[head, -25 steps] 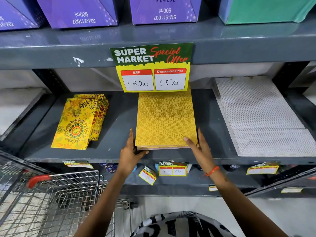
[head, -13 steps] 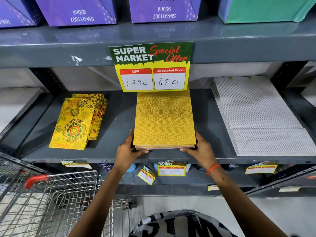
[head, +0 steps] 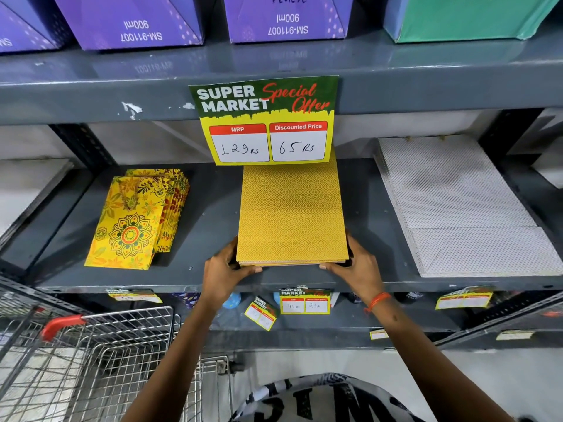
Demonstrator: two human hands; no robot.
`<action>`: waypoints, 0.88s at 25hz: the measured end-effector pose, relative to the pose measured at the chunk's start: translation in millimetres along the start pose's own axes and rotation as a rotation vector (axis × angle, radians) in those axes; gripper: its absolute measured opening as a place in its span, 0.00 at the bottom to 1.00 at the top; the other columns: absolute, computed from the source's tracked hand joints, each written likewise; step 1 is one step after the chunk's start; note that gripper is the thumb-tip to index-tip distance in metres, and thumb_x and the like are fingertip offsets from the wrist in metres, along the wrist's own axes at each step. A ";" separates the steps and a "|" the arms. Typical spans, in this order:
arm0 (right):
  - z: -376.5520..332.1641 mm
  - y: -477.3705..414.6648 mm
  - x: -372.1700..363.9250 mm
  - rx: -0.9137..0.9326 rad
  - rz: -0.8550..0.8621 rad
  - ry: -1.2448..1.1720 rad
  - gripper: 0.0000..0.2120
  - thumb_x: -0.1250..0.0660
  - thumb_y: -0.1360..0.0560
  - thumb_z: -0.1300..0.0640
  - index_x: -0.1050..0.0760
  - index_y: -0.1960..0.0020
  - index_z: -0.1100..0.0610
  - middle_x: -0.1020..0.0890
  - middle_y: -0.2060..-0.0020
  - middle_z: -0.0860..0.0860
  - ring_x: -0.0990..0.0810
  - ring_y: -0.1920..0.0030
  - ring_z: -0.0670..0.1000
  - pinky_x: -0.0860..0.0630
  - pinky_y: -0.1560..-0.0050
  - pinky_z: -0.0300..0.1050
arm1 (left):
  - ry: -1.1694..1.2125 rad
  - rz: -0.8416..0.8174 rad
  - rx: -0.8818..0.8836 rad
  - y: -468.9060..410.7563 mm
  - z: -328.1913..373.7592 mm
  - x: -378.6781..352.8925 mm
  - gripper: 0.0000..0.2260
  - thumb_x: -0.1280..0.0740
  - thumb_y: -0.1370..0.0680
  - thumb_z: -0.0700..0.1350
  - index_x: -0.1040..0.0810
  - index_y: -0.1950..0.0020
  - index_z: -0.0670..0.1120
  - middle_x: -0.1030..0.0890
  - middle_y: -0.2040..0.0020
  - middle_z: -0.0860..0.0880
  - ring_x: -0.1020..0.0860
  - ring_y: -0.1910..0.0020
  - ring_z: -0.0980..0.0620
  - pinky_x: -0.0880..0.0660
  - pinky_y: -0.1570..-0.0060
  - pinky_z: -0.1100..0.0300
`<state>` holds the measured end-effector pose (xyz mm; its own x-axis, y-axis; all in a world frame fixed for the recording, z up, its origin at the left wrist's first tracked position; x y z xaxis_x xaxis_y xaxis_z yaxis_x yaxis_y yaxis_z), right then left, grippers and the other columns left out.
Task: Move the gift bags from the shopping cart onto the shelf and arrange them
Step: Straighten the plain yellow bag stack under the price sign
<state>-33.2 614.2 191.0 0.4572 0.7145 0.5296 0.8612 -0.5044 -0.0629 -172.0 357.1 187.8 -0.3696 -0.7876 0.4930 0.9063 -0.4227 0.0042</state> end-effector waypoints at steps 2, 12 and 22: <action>0.2 0.0 0.3 0.000 -0.006 -0.009 0.40 0.21 0.38 0.54 0.33 0.30 0.56 0.20 0.39 0.53 0.22 0.39 0.52 0.25 0.36 0.46 | 0.001 -0.016 0.004 -0.4 -1.6 -0.9 0.34 0.21 0.38 0.46 0.26 0.34 0.51 0.15 0.45 0.49 0.18 0.44 0.52 0.21 0.44 0.47; -7.7 9.3 -8.6 -0.069 -0.077 -0.140 0.49 0.47 0.37 0.22 0.61 0.25 0.43 0.43 0.24 0.45 0.38 0.26 0.52 0.42 0.31 0.48 | -0.072 -0.006 0.034 14.6 6.4 -12.5 0.42 0.23 0.35 0.55 0.40 0.27 0.51 0.18 0.42 0.50 0.20 0.43 0.49 0.22 0.43 0.51; -12.1 -7.0 -6.0 -0.006 -0.001 -0.084 0.51 0.61 0.37 0.21 0.54 0.23 0.51 0.41 0.24 0.52 0.33 0.28 0.55 0.34 0.32 0.48 | -0.147 0.048 0.037 17.0 16.9 -12.5 0.35 0.26 0.31 0.52 0.36 0.28 0.45 0.18 0.40 0.46 0.21 0.40 0.44 0.23 0.43 0.53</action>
<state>-44.6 607.6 198.5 0.4732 0.7533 0.4567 0.8605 -0.5062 -0.0566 -148.5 367.3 196.4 -0.2937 -0.7313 0.6156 0.9303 -0.3668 0.0080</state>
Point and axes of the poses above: each hand's wrist, its own y-axis away from the middle knuckle, its own x-axis out of the back of the hand, z = x × y, the point moved 8 cm from there along -y, towards the middle knuckle
